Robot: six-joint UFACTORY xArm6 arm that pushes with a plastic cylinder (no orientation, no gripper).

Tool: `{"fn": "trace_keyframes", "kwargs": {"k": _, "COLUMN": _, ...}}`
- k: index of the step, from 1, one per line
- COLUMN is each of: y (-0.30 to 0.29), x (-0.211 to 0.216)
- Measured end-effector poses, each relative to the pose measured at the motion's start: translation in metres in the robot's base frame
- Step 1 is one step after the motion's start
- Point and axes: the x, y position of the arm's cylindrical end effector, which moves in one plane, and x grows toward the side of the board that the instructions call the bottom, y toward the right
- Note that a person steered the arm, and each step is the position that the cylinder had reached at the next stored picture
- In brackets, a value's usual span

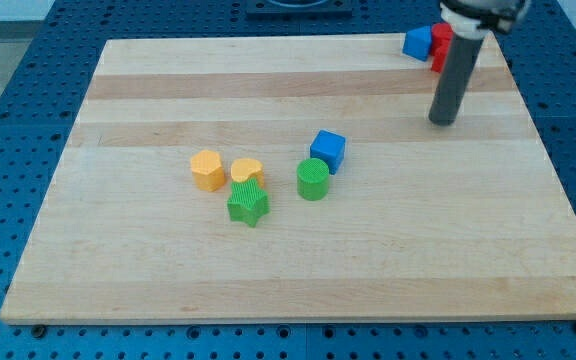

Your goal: Move the green circle into the green star

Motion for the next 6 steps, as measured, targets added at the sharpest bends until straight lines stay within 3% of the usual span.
{"fn": "trace_keyframes", "kwargs": {"k": 2, "y": -0.100, "x": 0.033}}
{"fn": "trace_keyframes", "kwargs": {"k": 4, "y": -0.152, "x": 0.075}}
{"fn": "trace_keyframes", "kwargs": {"k": 5, "y": -0.197, "x": 0.057}}
{"fn": "trace_keyframes", "kwargs": {"k": 6, "y": -0.203, "x": 0.023}}
